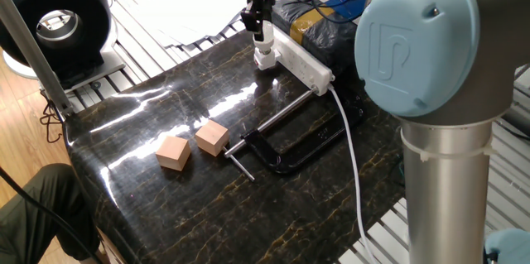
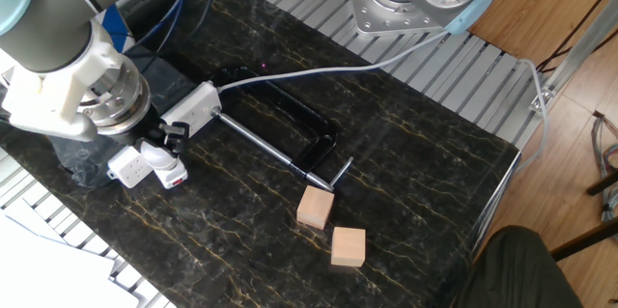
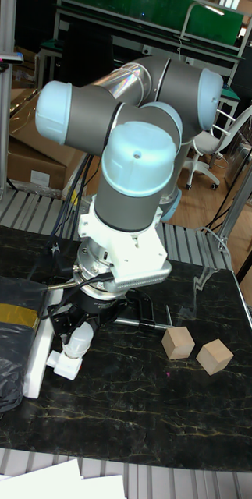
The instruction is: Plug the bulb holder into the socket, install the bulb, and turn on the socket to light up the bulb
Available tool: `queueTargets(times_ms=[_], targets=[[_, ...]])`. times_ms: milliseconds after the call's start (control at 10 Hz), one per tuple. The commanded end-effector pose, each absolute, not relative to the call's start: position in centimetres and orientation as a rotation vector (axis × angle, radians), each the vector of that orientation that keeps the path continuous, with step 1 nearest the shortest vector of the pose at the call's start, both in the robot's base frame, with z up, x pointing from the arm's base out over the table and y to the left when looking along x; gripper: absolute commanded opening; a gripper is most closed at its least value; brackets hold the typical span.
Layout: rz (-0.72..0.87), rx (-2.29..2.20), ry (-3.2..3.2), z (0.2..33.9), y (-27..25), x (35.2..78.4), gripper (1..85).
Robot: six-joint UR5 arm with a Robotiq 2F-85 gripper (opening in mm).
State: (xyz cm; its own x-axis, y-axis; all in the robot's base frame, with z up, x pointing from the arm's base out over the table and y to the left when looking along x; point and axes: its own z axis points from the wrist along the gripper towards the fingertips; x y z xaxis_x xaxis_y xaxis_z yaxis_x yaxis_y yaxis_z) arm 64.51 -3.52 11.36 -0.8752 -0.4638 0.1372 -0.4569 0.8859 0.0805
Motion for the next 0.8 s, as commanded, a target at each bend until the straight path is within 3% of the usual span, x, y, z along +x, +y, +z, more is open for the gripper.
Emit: queueTargets(times_ms=[0,400,700], targets=[[-0.08,0.834,-2.897,11.4,-3.4,65.0,49.0],[-0.017,0.923,-2.864,11.6,-4.1,64.9,70.7],[0.0,0.981,-2.848,12.9,-3.6,65.2,73.3]])
